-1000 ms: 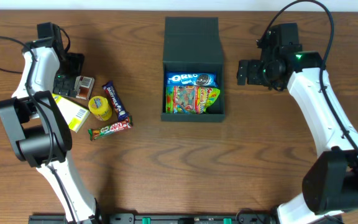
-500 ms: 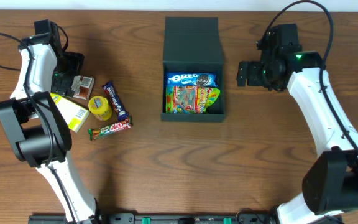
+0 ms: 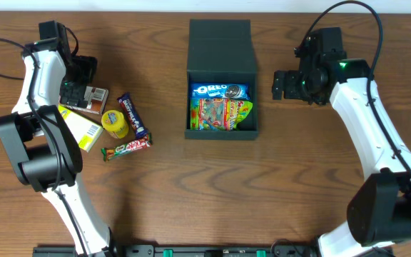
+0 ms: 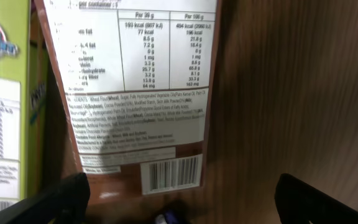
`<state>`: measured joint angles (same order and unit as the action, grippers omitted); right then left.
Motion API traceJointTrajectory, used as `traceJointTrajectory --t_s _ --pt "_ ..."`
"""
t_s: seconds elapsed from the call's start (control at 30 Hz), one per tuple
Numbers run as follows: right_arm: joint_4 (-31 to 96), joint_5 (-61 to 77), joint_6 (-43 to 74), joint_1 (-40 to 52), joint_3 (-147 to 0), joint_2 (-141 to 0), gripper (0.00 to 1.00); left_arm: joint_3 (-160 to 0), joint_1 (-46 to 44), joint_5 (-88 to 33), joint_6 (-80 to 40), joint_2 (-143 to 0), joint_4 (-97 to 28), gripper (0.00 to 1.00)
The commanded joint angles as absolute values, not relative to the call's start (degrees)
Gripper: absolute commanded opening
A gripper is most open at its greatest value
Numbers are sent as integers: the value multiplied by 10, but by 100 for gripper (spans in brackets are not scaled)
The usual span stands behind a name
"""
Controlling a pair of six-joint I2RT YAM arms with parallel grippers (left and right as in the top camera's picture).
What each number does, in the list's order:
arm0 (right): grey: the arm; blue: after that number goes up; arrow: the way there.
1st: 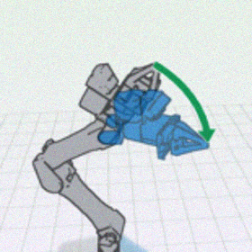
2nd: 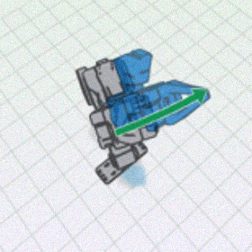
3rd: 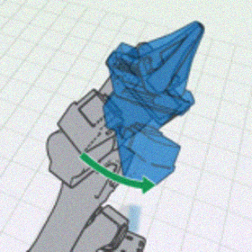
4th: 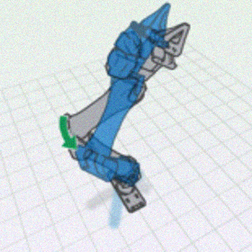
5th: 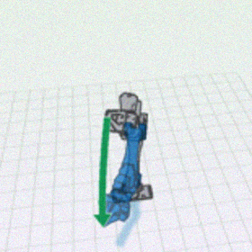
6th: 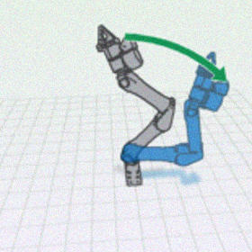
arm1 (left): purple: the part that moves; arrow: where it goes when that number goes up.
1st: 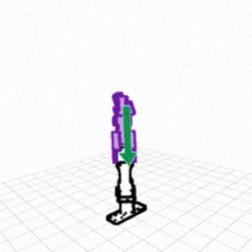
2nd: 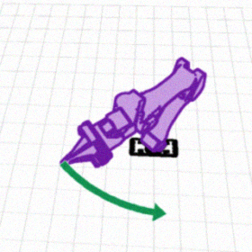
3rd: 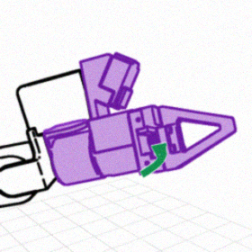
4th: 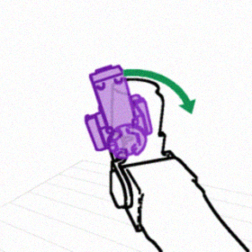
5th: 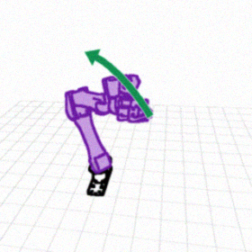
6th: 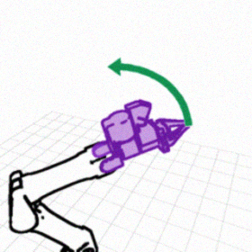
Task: Pack container
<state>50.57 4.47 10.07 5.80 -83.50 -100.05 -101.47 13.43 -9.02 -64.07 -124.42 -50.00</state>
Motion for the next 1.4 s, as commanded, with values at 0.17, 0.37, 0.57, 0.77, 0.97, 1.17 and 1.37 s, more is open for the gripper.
traceJointTrajectory --t_s 0.17,0.37,0.57,0.77,0.97,1.17,1.37 --pt "489 47 107 57 -839 -1003 99 -1277 139 -53 -632 -1376 -738 97" --pt "489 47 107 57 -839 -1004 99 -1321 133 -28 -632 -1405 -823 96" --pt "490 47 107 57 -839 -1004 99 -1321 133 -27 -591 -1441 -780 96" --pt "500 47 107 57 -839 -1004 99 -1321 134 -25 -591 -1444 -745 96" --pt "502 47 111 57 -839 -1004 99 -1321 132 -15 -592 -1444 -744 96" --pt "500 47 118 57 -839 -1004 99 -1321 130 -6 -591 -1444 -773 96" --pt "499 47 120 57 -839 -1004 99 -1321 130 2 -587 -1447 -755 96"
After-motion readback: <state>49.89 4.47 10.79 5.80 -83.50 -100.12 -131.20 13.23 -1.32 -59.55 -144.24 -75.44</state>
